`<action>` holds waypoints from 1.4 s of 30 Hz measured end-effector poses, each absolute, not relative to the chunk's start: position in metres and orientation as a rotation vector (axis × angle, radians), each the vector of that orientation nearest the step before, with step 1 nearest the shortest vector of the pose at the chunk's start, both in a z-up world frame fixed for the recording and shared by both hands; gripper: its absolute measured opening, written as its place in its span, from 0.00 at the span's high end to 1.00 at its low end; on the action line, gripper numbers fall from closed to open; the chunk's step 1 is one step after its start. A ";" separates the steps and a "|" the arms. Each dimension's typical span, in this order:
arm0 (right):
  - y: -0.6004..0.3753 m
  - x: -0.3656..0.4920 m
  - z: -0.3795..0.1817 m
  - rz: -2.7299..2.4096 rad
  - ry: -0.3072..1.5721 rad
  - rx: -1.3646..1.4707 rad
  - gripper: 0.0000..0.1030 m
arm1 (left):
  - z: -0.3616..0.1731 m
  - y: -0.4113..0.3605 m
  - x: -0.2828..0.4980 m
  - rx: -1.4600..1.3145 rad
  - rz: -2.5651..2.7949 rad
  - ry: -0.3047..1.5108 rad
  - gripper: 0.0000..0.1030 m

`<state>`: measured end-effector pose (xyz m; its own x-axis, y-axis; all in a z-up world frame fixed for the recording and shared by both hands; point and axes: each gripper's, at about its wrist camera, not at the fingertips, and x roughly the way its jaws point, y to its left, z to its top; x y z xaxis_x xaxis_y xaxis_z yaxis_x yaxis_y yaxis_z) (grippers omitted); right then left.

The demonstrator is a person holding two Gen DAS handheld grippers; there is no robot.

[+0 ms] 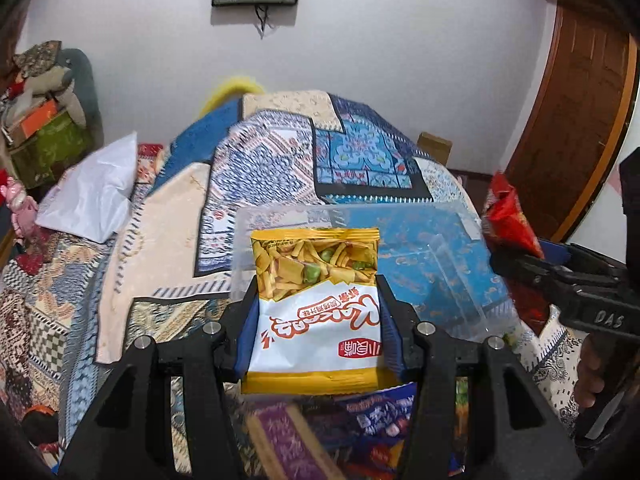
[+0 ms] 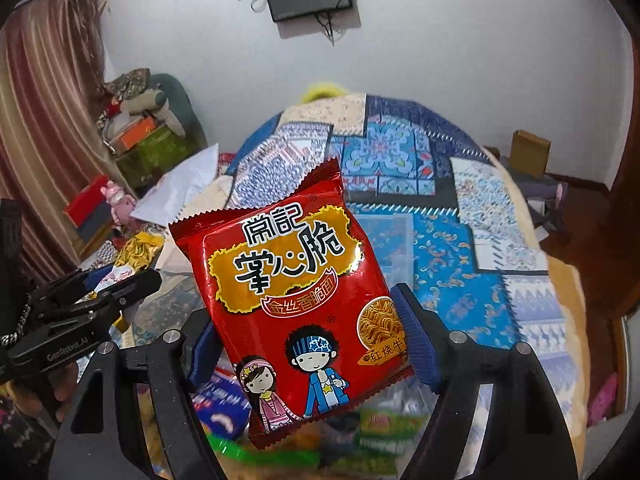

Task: Organize snacks
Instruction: 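Lower both held bags into the clear box and open both grippers, then grasp the green pea bag with the right gripper while the left grasps the purple-labelled roll pack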

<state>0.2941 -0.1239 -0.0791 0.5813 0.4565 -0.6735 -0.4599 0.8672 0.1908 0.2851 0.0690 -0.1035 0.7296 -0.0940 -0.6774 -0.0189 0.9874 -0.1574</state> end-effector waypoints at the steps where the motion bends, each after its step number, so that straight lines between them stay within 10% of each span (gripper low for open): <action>1: -0.121 0.299 -0.083 0.533 0.797 -0.010 0.28 | -0.107 0.070 0.291 -0.176 -0.059 0.768 0.50; 42: -0.176 0.243 -0.081 0.423 0.821 -0.165 0.21 | -0.127 0.084 0.227 -0.143 0.009 0.912 0.23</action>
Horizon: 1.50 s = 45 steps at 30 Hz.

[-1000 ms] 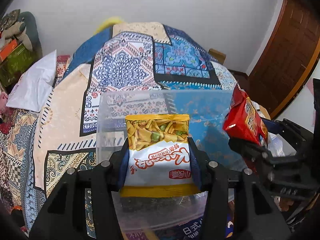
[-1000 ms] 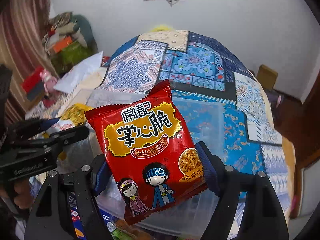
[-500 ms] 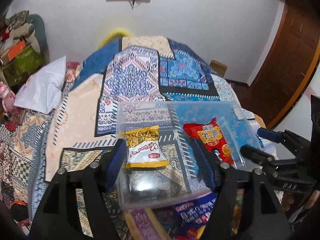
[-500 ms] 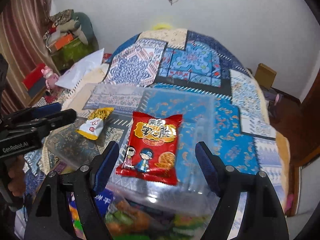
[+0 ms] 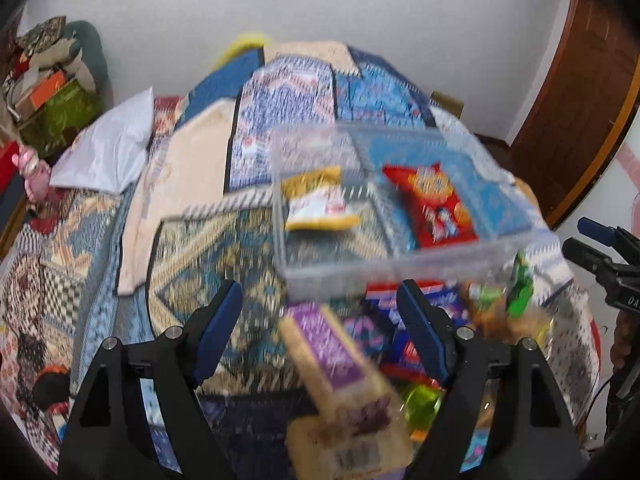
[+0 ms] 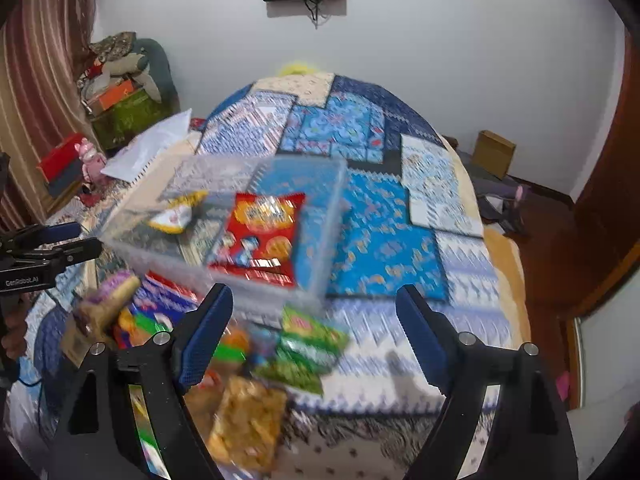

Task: Organize snacks
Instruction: 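Grasp the green pea bag with the right gripper while the left grasps the purple-labelled roll pack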

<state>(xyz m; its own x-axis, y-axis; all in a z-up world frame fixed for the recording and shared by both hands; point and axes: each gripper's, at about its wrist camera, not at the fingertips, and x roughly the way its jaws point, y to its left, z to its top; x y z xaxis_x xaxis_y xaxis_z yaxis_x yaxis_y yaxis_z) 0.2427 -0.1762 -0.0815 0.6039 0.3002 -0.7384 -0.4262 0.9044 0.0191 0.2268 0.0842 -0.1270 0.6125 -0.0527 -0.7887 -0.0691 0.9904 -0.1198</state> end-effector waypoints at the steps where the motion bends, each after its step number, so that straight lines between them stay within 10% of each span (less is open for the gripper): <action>1: -0.179 0.242 -0.085 0.416 0.828 -0.165 0.21 | -0.133 0.085 0.224 -0.151 0.012 0.927 0.23; 14: -0.185 0.252 -0.154 0.390 0.985 -0.096 0.21 | -0.170 0.077 0.216 -0.171 -0.008 0.974 0.34; 20: -0.190 0.253 -0.163 0.438 1.019 -0.007 0.50 | -0.171 0.074 0.214 -0.201 -0.021 0.958 0.44; 29: -0.200 0.240 -0.153 0.434 0.984 -0.003 0.55 | -0.158 0.076 0.191 -0.158 0.019 0.916 0.60; 33: -0.205 0.234 -0.144 0.432 0.964 0.001 0.58 | -0.148 0.080 0.182 -0.163 0.020 0.900 0.95; 37: -0.209 0.228 -0.132 0.441 0.941 0.014 0.58 | -0.146 0.084 0.180 -0.182 -0.001 0.923 0.95; 42: -0.209 0.221 -0.126 0.454 0.932 0.022 0.58 | -0.152 0.083 0.186 -0.187 0.014 0.943 0.34; 45: -0.207 0.220 -0.127 0.458 0.932 0.015 0.58 | -0.160 0.079 0.194 -0.176 0.004 0.970 0.34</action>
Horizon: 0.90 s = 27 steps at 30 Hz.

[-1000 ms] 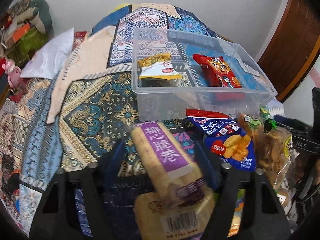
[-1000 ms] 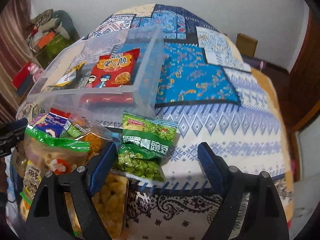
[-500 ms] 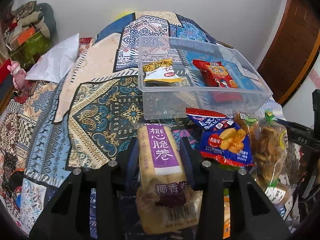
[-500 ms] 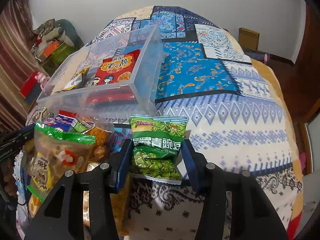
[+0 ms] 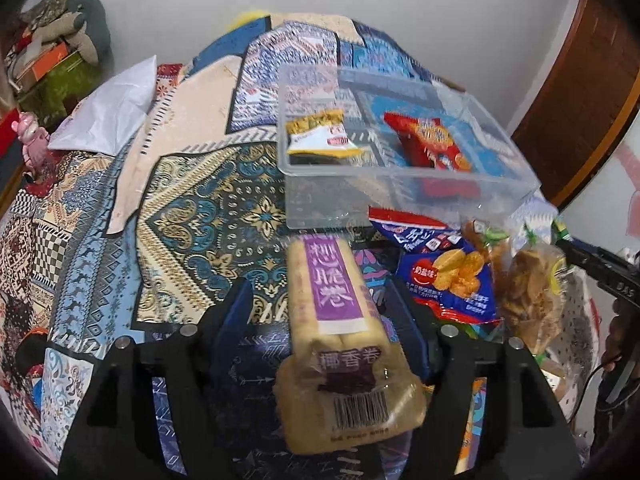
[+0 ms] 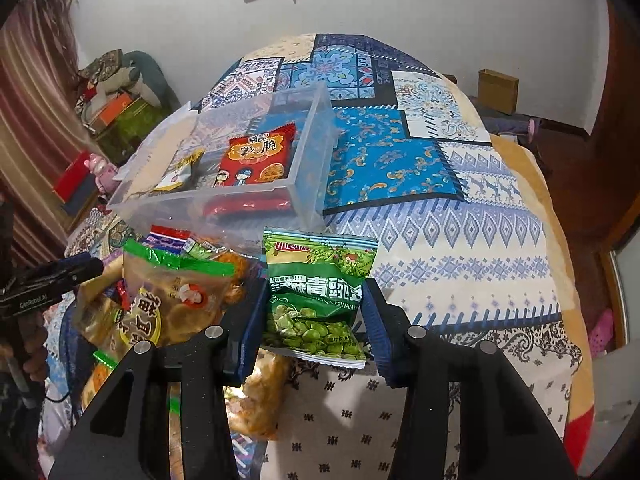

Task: Organize snacks
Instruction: 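Grasp the green pea bag with the right gripper while the left grasps the purple-labelled roll pack, then lower the pea bag and roll pack into the clear box, open both grippers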

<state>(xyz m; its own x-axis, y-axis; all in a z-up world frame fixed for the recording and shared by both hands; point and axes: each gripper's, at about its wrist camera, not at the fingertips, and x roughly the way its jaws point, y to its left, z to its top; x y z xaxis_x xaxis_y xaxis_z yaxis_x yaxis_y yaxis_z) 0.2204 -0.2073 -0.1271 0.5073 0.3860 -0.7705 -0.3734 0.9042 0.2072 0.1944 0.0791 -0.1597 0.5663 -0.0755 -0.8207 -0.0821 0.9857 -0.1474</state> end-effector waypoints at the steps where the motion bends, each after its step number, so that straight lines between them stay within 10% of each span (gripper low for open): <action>1: -0.207 0.221 -0.128 0.456 0.933 0.012 0.58 | -0.164 0.077 0.198 -0.165 0.005 0.982 0.34; 4: -0.207 0.221 -0.130 0.458 0.938 0.010 0.58 | -0.177 0.072 0.205 -0.147 0.011 1.005 0.37; 6: -0.207 0.221 -0.130 0.459 0.937 0.012 0.58 | -0.184 0.072 0.208 -0.141 0.019 1.011 0.56; 27: -0.179 0.225 -0.084 0.518 0.806 -0.019 0.58 | -0.105 0.092 0.174 -0.158 0.033 0.787 0.56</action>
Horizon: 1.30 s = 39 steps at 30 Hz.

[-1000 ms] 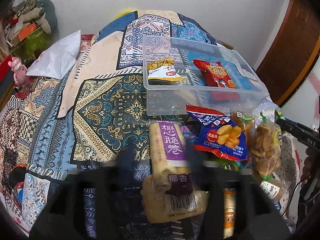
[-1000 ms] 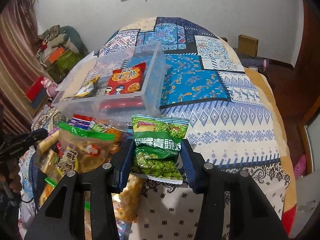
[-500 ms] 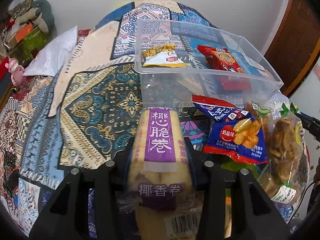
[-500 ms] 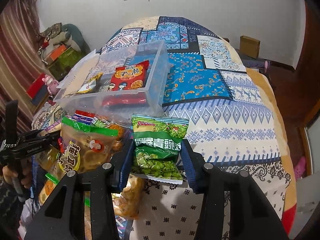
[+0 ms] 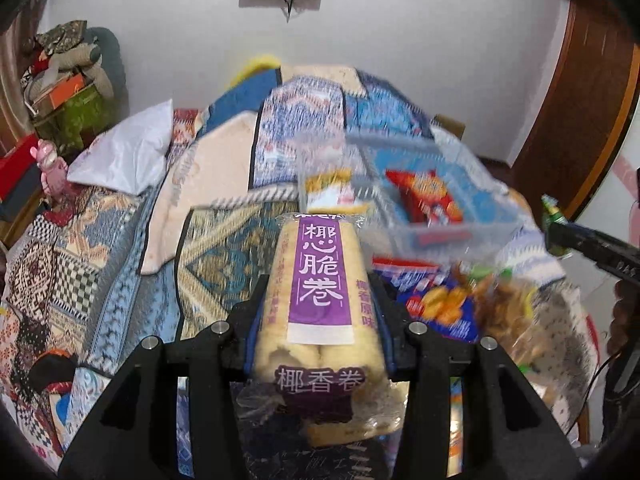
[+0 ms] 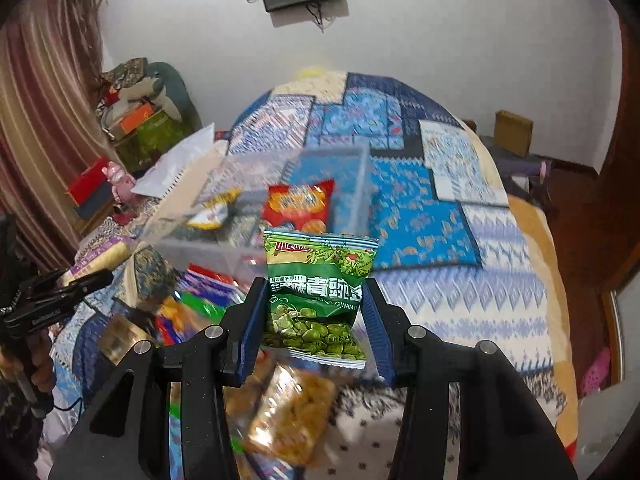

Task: Organize snacks
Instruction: 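Lower the pea bag and roll pack into the clear box, open both grippers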

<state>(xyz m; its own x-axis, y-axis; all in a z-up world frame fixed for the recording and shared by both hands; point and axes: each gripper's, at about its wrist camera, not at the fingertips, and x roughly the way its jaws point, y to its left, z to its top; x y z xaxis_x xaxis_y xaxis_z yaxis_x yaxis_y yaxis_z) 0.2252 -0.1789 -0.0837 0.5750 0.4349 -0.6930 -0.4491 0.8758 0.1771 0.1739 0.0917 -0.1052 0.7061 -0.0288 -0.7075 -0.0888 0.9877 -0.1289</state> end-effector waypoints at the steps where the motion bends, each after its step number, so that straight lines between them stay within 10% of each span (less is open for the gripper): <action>1: -0.176 0.227 -0.082 0.521 0.802 -0.019 0.58 | -0.101 0.090 0.176 -0.154 0.031 0.774 0.56; 33: -0.087 0.306 -0.122 0.602 0.920 -0.151 0.56 | -0.142 0.057 0.315 -0.085 -0.065 0.915 0.56; 39: -0.084 0.305 -0.123 0.600 0.934 -0.165 0.46 | -0.134 0.058 0.308 -0.076 -0.026 0.863 0.41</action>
